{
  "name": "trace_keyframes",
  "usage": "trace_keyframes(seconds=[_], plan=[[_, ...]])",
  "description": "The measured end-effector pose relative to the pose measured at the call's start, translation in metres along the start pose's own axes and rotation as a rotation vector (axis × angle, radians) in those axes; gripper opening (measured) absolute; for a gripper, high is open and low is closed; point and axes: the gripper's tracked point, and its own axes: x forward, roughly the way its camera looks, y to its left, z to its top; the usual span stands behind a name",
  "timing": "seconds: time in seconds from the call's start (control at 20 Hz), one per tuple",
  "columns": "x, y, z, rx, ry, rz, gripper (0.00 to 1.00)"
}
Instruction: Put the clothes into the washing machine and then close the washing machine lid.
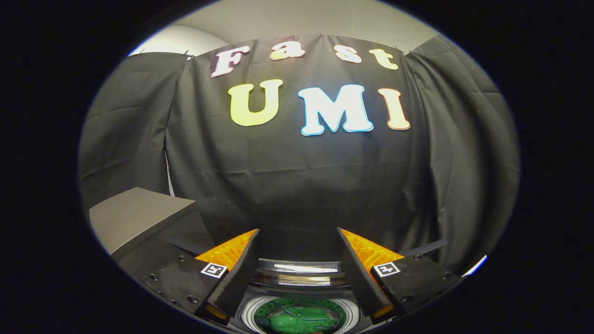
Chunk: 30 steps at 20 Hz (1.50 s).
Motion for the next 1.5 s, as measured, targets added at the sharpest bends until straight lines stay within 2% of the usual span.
trace_keyframes(seconds=[0.55,1.1,1.25,1.5], plan=[[-0.029,0.004,-0.024,0.014,0.046,-0.002,0.98],[-0.078,0.018,-0.089,0.036,0.150,0.013,0.98],[-0.088,0.021,-0.084,0.037,0.137,-0.002,0.98],[-0.117,0.028,-0.046,0.033,0.050,-0.069,0.98]])
